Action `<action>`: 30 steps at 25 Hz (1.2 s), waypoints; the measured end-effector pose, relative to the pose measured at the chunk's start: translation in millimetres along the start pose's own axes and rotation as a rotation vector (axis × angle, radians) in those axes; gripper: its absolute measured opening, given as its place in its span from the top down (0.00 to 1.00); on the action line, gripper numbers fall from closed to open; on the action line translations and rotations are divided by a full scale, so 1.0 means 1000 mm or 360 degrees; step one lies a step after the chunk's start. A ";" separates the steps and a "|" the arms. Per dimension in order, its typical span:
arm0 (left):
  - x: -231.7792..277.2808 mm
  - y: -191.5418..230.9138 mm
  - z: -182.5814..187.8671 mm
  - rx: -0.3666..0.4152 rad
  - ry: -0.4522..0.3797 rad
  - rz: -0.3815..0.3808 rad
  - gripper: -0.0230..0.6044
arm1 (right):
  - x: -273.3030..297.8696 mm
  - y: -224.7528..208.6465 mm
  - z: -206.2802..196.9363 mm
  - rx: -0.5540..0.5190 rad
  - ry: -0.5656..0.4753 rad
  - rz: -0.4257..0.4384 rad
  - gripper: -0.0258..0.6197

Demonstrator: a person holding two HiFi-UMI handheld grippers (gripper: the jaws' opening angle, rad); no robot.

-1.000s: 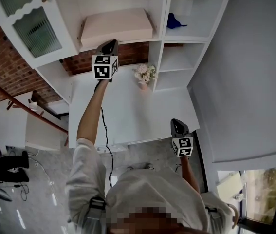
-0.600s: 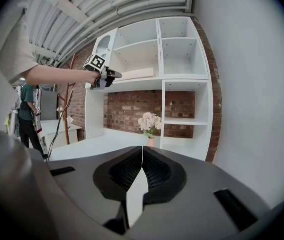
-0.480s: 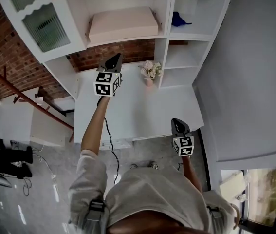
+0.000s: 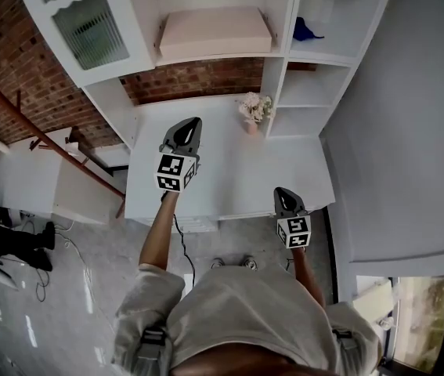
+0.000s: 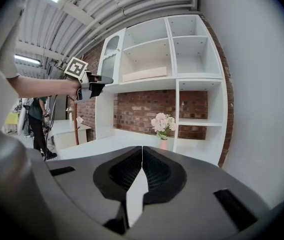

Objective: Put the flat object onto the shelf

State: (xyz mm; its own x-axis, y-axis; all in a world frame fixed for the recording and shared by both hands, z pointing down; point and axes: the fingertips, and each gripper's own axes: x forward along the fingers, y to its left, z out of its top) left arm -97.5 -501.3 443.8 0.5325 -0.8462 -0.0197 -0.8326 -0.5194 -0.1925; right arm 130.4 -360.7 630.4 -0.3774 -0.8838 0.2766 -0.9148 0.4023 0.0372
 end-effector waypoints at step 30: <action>-0.154 -0.061 -0.123 -0.0326 0.0200 0.0179 0.94 | 0.019 0.058 0.044 -0.0035 -0.0173 0.0157 0.91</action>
State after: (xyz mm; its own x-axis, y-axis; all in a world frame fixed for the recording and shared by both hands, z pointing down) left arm -147.9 -354.1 579.0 0.4222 -0.9015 0.0947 -0.9059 -0.4235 0.0067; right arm 64.2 -364.9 595.9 -0.4800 -0.8598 0.1744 -0.8694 0.4927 0.0362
